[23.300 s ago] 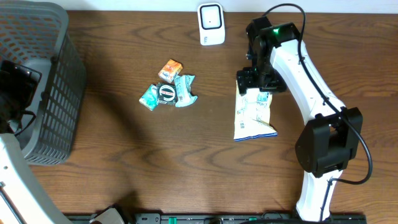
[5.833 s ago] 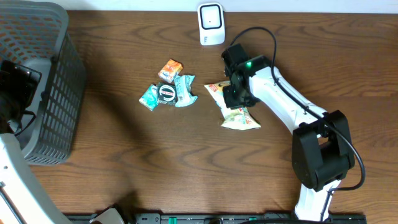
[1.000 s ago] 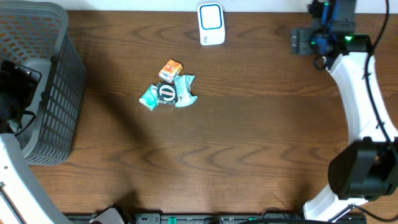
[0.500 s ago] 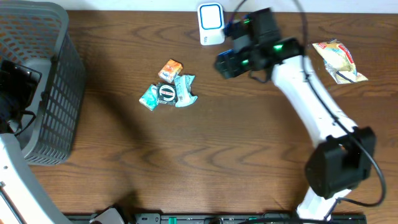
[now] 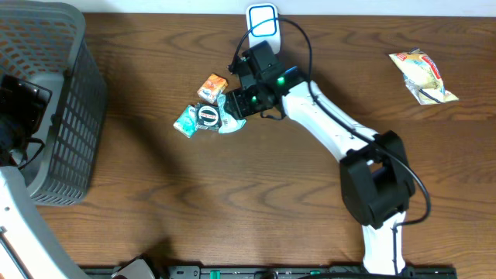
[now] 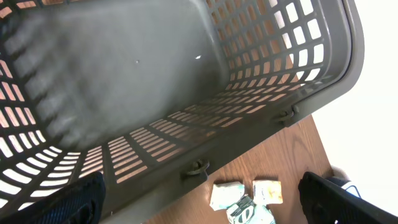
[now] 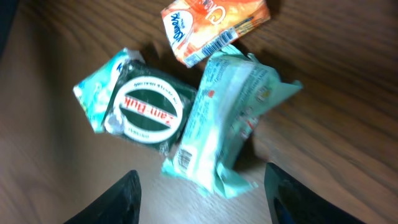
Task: Scan the item barcode
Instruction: 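Move the right gripper to the green wipes pack and grasp it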
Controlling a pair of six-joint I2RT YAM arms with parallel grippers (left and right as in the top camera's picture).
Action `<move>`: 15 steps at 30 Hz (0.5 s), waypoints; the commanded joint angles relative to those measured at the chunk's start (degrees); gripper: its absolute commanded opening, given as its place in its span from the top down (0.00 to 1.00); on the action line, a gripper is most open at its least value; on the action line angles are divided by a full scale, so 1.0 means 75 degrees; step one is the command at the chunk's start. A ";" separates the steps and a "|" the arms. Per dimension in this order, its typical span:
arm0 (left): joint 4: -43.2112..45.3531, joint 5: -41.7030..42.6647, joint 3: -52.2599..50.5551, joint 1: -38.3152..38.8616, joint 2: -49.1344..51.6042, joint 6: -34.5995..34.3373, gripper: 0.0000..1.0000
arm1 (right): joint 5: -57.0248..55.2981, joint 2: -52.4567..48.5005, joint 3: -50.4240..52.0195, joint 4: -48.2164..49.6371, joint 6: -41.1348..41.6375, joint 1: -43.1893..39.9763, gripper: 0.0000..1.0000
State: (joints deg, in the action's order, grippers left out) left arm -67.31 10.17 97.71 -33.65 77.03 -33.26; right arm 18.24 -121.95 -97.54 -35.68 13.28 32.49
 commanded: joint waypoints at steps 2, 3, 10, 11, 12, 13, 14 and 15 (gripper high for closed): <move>-0.0012 -0.0038 0.0105 -0.0026 -0.0052 -0.0064 0.02 | -0.0093 -0.0443 -0.0020 0.0321 0.0915 0.0096 0.40; -0.0012 -0.0038 0.0105 -0.0026 -0.0055 -0.0064 0.02 | -0.0216 -0.0519 -0.0020 0.0376 0.1040 0.0096 0.40; -0.0012 -0.0038 0.0105 -0.0026 -0.0055 -0.0064 0.02 | -0.0950 -0.1014 -0.0023 0.0565 0.1661 0.0096 0.33; -0.0012 -0.0038 0.0105 -0.0026 -0.0052 -0.0064 0.02 | -0.0912 -0.1087 -0.0020 0.0600 0.1693 0.0096 0.33; -0.0012 -0.0038 0.0105 -0.0026 -0.0052 -0.0064 0.02 | -0.0874 -0.1137 -0.0023 0.0627 0.1719 0.0096 0.34; -0.0012 -0.0038 0.0105 -0.0026 -0.0052 -0.0064 0.02 | -0.0743 -0.1166 -0.0020 0.0653 0.1722 0.0096 0.35; -0.0012 -0.0038 0.0105 -0.0026 -0.0052 -0.0064 0.02 | -0.0609 -0.1276 -0.0020 0.0717 0.1719 0.0099 0.36; -0.0012 -0.0038 0.0105 -0.0026 -0.0052 -0.0064 0.02 | -0.0446 -0.1309 -0.0020 0.0737 0.1719 0.0099 0.36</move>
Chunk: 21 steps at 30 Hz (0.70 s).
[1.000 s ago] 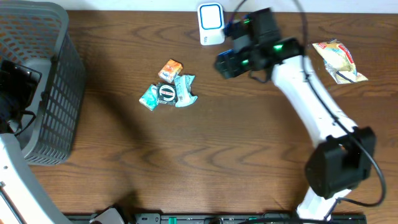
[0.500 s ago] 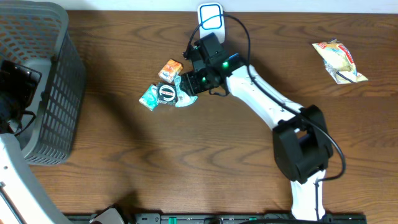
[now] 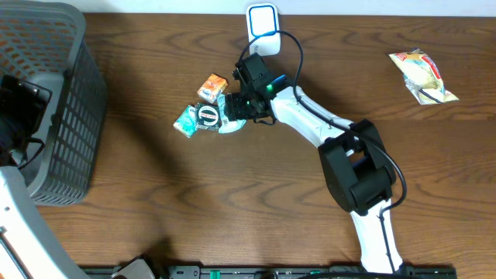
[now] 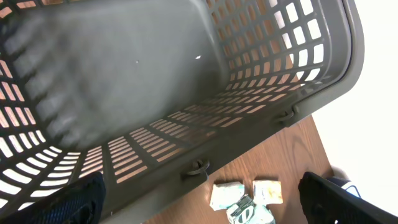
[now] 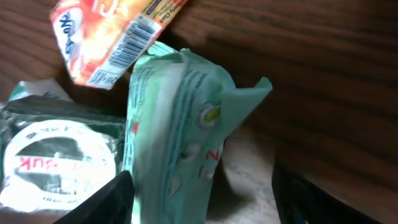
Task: Scan the item barcode
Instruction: 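Move the right gripper to the green wipes pack and grasp it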
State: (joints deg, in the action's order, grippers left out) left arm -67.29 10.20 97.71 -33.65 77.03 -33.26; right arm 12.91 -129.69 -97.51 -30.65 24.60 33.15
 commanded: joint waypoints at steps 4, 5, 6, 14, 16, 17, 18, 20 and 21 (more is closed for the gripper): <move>-0.0015 -0.0041 0.0105 -0.0026 -0.0052 -0.0064 0.02 | 0.0562 -0.0527 -0.0026 0.0146 0.0210 0.0009 0.62; -0.0015 -0.0041 0.0105 -0.0026 -0.0052 -0.0064 0.02 | 0.0560 -0.0562 -0.0023 0.0143 0.0210 0.0009 0.73; -0.0015 -0.0041 0.0105 -0.0026 -0.0052 -0.0064 0.03 | 0.0562 -0.0562 -0.0026 0.0140 0.0210 -0.0012 0.78; -0.0015 -0.0041 0.0105 -0.0026 -0.0055 -0.0064 0.02 | 0.0956 -0.0114 -0.0026 -0.0236 0.0146 -0.0303 0.99; -0.0015 -0.0041 0.0105 -0.0026 -0.0055 -0.0064 0.02 | 0.0956 0.0114 -0.0029 -0.0481 0.0023 -0.0396 0.99; -0.0015 -0.0041 0.0105 -0.0026 -0.0052 -0.0064 0.03 | 0.0956 0.0280 -0.0029 -0.0662 -0.0003 -0.0466 0.99; -0.0015 -0.0041 0.0105 -0.0026 -0.0052 -0.0064 0.02 | 0.0959 0.0446 -0.0026 -0.0851 -0.0003 -0.0536 0.99; -0.0015 -0.0041 0.0105 -0.0026 -0.0052 -0.0064 0.02 | 0.0959 0.0927 -0.0026 -0.1323 -0.0006 -0.0734 0.99; -0.0015 -0.0041 0.0105 -0.0026 -0.0052 -0.0064 0.02 | 0.0959 0.1078 -0.0026 -0.1466 -0.0006 -0.0793 0.99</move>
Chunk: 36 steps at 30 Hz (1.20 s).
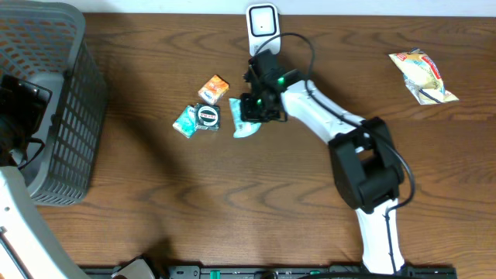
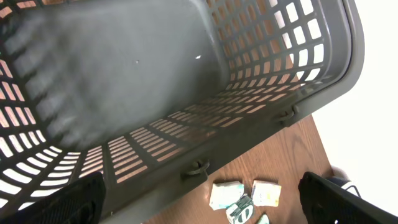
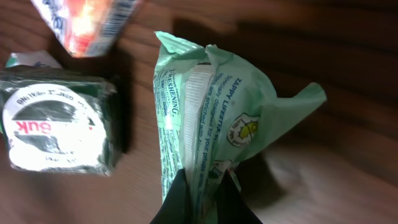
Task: Scan the item barcode
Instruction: 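Move the right gripper to the green wipes pack and grasp it, then lift the green wipes pack and move it right with the right gripper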
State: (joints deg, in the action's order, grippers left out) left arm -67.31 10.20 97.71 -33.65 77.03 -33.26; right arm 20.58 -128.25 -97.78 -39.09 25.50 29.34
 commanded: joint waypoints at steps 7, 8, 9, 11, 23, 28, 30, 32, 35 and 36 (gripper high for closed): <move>-0.0012 -0.0041 0.0105 -0.0026 -0.0052 -0.0064 0.02 | -0.0044 0.1818 0.0009 -0.1163 -0.0323 -0.0845 0.99; -0.0012 -0.0041 0.0105 -0.0026 -0.0052 -0.0064 0.02 | 0.0032 0.1891 0.0009 -0.1221 -0.0329 -0.0921 0.99; -0.0012 -0.0041 0.0105 -0.0026 -0.0052 -0.0064 0.02 | 0.0210 0.1961 0.0009 -0.1256 -0.0396 -0.1011 0.99; -0.0012 -0.0041 0.0105 -0.0026 -0.0052 -0.0064 0.02 | 0.0833 0.2060 0.0009 -0.1250 -0.0705 -0.1204 0.99; -0.0012 -0.0041 0.0105 -0.0026 -0.0052 -0.0064 0.02 | 0.2535 0.2095 0.0009 -0.1355 -0.1274 -0.2521 0.99; -0.0012 -0.0041 0.0105 -0.0026 -0.0052 -0.0064 0.03 | 0.2541 0.2113 0.0009 -0.1614 -0.1326 -0.2710 0.99; -0.0012 -0.0041 0.0105 -0.0026 -0.0052 -0.0064 0.02 | 0.2544 0.2168 0.0009 -0.1740 -0.1434 -0.2716 0.99; -0.0012 -0.0041 0.0105 -0.0026 -0.0052 -0.0064 0.02 | 0.2538 0.2261 0.0009 -0.1807 -0.1547 -0.2704 0.99; -0.0012 -0.0041 0.0105 -0.0026 -0.0052 -0.0064 0.03 | 0.2535 0.2489 0.0009 -0.1918 -0.1585 -0.2702 0.99; -0.0012 -0.0041 0.0105 -0.0026 -0.0052 -0.0064 0.02 | 0.2532 0.2579 0.0009 -0.1950 -0.1600 -0.2702 0.99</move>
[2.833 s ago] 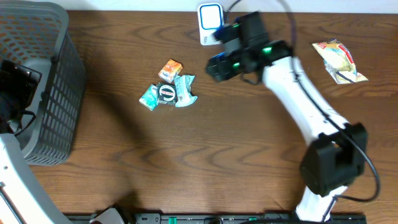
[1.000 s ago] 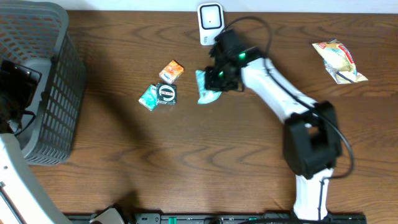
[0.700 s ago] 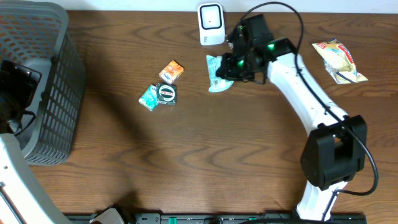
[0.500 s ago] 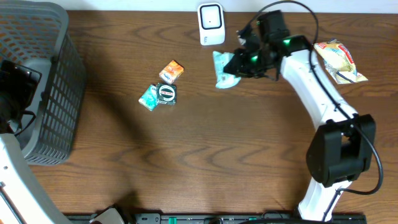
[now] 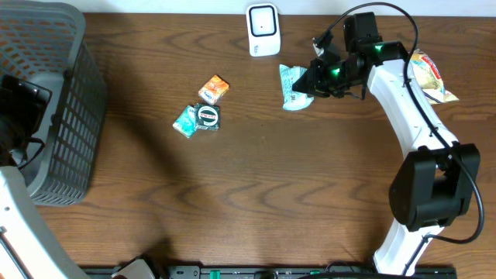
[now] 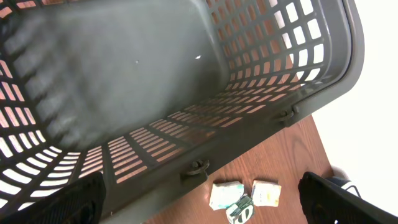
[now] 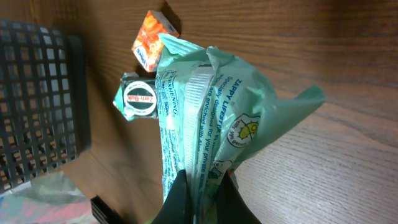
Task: Scan the item barcode
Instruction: 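Lift the green wipes pack and move it right with the right gripper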
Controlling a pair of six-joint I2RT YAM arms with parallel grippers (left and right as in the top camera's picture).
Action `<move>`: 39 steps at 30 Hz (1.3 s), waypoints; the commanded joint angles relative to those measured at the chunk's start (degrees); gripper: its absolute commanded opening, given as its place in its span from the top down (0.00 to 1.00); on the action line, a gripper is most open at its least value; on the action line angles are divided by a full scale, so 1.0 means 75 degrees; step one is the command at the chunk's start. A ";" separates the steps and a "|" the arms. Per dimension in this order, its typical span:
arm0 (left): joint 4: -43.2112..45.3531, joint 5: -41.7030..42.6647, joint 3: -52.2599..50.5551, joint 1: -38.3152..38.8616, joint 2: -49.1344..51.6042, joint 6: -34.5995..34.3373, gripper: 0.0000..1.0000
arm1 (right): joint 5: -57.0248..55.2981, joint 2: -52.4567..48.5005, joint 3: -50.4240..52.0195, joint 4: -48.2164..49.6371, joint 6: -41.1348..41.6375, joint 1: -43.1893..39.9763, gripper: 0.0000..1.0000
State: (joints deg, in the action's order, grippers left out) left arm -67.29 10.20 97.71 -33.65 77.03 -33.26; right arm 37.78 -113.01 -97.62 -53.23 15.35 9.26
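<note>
My right gripper is shut on a mint-green wipes packet, held above the table to the right of the white barcode scanner at the back edge. In the right wrist view the packet hangs from the closed fingers. My left gripper hovers over the grey basket, its fingers wide apart with nothing between them.
On the table left of centre lie an orange box, a round-label green tin packet and a small teal packet. A yellow snack bag lies at the back right. The grey basket stands at the far left.
My right gripper, still shut on the green packet, was just right of the item cluster; it is now higher and further right, right of the scanner. The left arm has not moved.
My right gripper was open over the cluster of items, then lower around the green wipes packet. Then it was shut on the packet, a little apart from the cluster. Now the packet is held up near the scanner. The left gripper stayed over the basket.
</note>
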 commanded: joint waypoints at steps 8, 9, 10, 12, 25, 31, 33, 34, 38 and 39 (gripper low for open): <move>-0.0015 -0.0041 0.0105 -0.0026 -0.0052 -0.0064 0.02 | -0.0114 0.1478 0.0006 -0.0746 -0.0647 -0.0020 0.99; -0.0015 -0.0041 0.0105 -0.0026 -0.0052 -0.0064 0.02 | -0.0189 0.1547 0.0038 -0.0801 -0.0667 -0.0020 0.99; -0.0015 -0.0041 0.0105 -0.0026 -0.0052 -0.0064 0.02 | -0.0216 0.1606 0.0085 -0.0857 -0.0697 -0.0020 0.99; -0.0015 -0.0041 0.0105 -0.0026 -0.0055 -0.0064 0.02 | -0.0216 0.1705 0.0262 -0.0915 -0.0775 -0.0012 0.99; -0.0015 -0.0041 0.0105 -0.0026 -0.0052 -0.0064 0.02 | 0.0676 0.2751 0.2783 0.2215 -0.0286 -0.0006 0.99; -0.0015 -0.0041 0.0105 -0.0026 -0.0052 -0.0064 0.03 | 0.0673 0.2751 0.2783 0.3092 -0.0291 0.0055 0.99; -0.0015 -0.0041 0.0105 -0.0026 -0.0052 -0.0064 0.02 | 0.0676 0.2751 0.2783 0.3386 -0.0286 0.0093 0.99; -0.0015 -0.0041 0.0105 -0.0026 -0.0052 -0.0064 0.02 | 0.0676 0.2751 0.2783 0.3526 -0.0283 0.0119 0.99; -0.0015 -0.0041 0.0105 -0.0026 -0.0052 -0.0064 0.02 | 0.0670 0.2751 0.2783 0.3707 -0.0283 0.0166 0.99; -0.0015 -0.0041 0.0105 -0.0026 -0.0052 -0.0064 0.02 | 0.0664 0.2751 0.2783 0.3724 -0.0286 0.0181 0.99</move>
State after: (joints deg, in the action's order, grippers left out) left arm -67.29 10.20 97.71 -33.65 77.03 -33.26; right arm 41.34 -94.21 -76.66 -25.80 13.17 10.00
